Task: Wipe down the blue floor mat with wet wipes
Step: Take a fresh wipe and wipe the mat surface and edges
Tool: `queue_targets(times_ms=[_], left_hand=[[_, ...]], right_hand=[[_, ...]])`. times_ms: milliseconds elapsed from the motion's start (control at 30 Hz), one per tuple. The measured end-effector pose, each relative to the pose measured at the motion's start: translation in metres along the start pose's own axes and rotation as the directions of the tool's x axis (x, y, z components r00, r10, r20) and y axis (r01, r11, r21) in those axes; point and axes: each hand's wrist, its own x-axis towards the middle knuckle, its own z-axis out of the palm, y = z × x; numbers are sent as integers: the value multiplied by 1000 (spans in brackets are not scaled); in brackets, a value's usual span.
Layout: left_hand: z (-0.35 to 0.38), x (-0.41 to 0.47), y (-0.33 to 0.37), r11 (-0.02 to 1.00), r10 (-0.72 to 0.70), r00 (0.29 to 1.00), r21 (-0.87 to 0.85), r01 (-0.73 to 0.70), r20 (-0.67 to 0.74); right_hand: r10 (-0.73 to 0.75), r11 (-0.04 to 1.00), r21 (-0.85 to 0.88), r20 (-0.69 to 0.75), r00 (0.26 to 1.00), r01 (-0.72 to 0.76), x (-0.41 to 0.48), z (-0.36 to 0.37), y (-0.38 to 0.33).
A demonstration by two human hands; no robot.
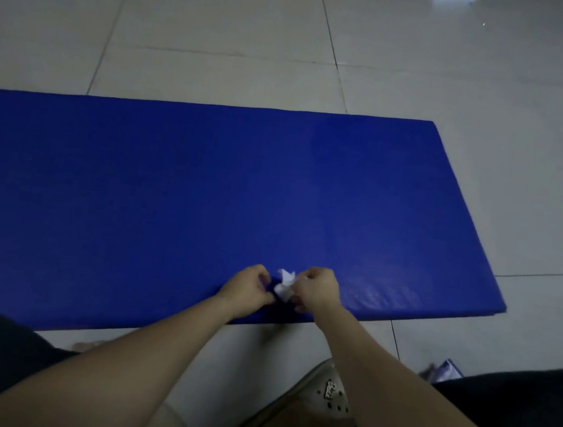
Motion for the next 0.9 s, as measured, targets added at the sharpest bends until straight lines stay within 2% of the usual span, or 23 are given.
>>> queue_targets(times_ms=[67,133,200,300,367,567,733,900], left_hand=[[-5,-2,-14,938,-41,999,345,39,-2],[-8,-10,-20,810,-25,999,586,-3,39],[-4,-15,-25,673,5,994,734,-86,112],[7,-12,-21,431,35,978,880,-201,206],[8,-5,-18,333,43,966,908,-254,255],[3,-6,-20,278,89,924,881,-382,372],[-8,-4,-12,304,89,891,840,-449,445],[-10,-12,-11,320,60,862,808,-495,504]], right_hand=[[72,996,-50,-97,993,-77,7,-21,6],[97,967,-216,-177,979,-134,11,-40,13],[88,885,-432,-206,975,-171,9,-49,20],[94,876,-448,-206,974,-179,13,-52,39],[67,859,-486,-204,977,-160,17,-57,43],[17,880,-467,-148,989,-86,17,-43,45],[-39,790,-612,-98,994,-30,8,-45,47],[4,749,-660,-93,996,-65,6,-46,48]])
